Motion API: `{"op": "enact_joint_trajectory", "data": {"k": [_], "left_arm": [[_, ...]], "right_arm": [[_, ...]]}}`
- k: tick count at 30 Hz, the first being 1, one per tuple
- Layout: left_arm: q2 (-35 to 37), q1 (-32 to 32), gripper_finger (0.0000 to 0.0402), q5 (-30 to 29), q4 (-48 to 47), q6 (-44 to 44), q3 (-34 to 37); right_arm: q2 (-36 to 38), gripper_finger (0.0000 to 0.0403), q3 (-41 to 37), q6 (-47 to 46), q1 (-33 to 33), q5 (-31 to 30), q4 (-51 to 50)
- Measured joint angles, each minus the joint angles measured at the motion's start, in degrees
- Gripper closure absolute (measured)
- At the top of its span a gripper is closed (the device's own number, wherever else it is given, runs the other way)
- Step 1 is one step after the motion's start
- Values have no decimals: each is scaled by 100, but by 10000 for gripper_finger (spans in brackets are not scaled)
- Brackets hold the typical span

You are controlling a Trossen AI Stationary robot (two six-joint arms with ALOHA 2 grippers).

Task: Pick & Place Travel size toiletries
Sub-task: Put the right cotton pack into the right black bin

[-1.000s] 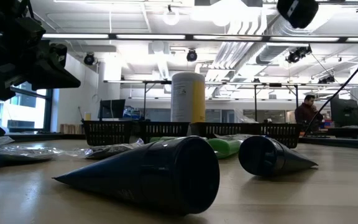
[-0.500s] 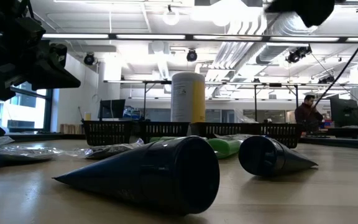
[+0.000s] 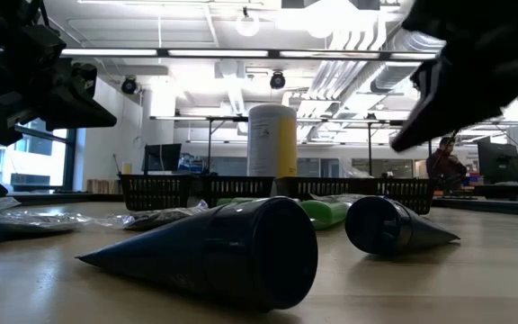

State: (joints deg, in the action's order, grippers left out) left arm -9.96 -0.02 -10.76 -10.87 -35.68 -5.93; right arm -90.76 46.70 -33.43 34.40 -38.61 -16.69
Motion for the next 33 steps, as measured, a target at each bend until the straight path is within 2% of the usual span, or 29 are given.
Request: {"op": "enact_joint_trajectory", "data": {"k": [10, 13, 25, 28, 33], "left_arm": [[-2, -1, 400, -2, 0, 0, 0], [0, 1, 400, -2, 1, 0, 0], [-2, 1, 400, -2, 2, 0, 0], [-2, 1, 400, -2, 2, 0, 0], [-2, -1, 400, -2, 0, -2, 0]], "right_arm": [[-165, 392, 0, -535, -393, 553, -254], [-166, 367, 0, -489, -443, 608, -325], [-166, 209, 0, 415, -442, 795, -328], [-166, 193, 0, 760, -440, 869, -351], [-166, 195, 0, 925, -443, 861, -394]]}}
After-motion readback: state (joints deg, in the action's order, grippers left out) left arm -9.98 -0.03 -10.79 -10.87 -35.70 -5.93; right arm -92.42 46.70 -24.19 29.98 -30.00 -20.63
